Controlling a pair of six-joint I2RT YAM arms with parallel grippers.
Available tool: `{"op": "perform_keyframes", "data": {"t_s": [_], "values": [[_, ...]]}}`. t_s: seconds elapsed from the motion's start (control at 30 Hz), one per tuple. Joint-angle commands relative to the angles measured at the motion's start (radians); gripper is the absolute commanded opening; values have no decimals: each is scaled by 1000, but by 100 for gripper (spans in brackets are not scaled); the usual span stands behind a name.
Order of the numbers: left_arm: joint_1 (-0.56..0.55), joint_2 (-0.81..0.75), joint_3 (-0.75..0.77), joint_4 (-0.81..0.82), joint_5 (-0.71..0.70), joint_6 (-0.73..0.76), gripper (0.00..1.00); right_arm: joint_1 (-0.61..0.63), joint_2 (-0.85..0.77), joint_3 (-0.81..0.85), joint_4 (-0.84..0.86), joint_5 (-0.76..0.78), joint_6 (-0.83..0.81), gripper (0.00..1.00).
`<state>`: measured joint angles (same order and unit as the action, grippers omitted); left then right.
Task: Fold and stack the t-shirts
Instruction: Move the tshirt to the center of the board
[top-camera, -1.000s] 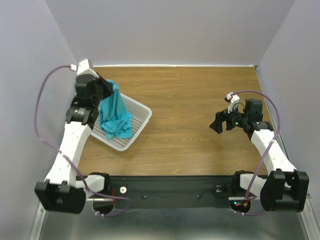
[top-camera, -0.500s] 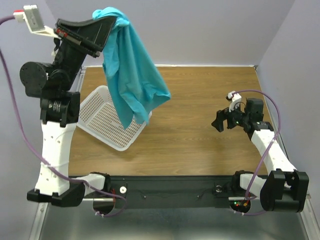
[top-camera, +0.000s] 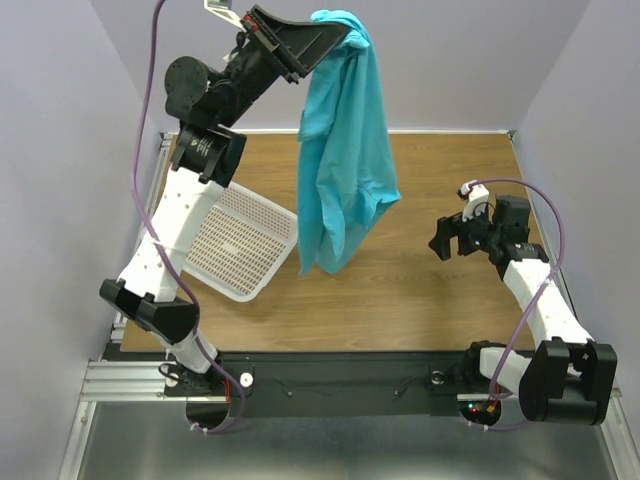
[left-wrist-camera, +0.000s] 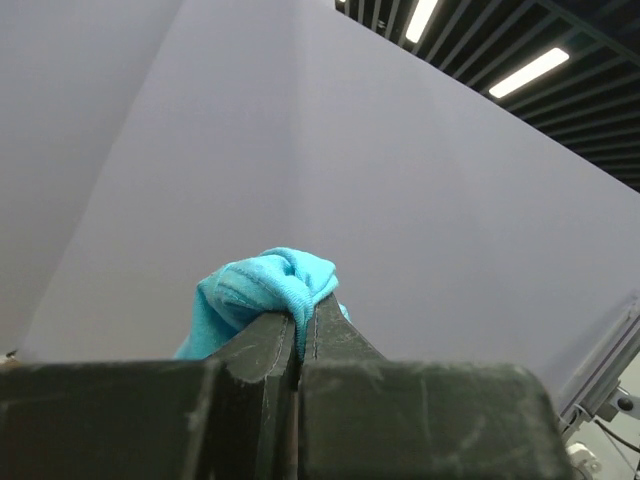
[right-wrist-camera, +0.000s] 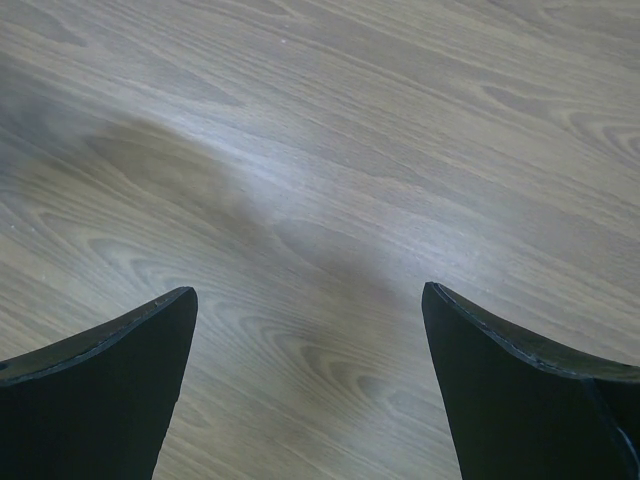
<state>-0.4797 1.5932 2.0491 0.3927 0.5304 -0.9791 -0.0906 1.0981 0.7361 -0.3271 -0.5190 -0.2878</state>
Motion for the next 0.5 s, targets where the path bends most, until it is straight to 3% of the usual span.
{"op": "perform_keyframes", "data": {"t_s": [0.0, 0.2, 0.47], "values": [[-31, -13, 124, 104, -1, -18, 0, -12, -26, -12, 62, 30, 12, 100], [-56, -21, 31, 94, 3, 5, 0, -18, -27, -12, 66, 42, 15, 100], [-74, -142, -375, 15, 25, 226, 0, -28, -27, -12, 69, 43, 21, 100]]}}
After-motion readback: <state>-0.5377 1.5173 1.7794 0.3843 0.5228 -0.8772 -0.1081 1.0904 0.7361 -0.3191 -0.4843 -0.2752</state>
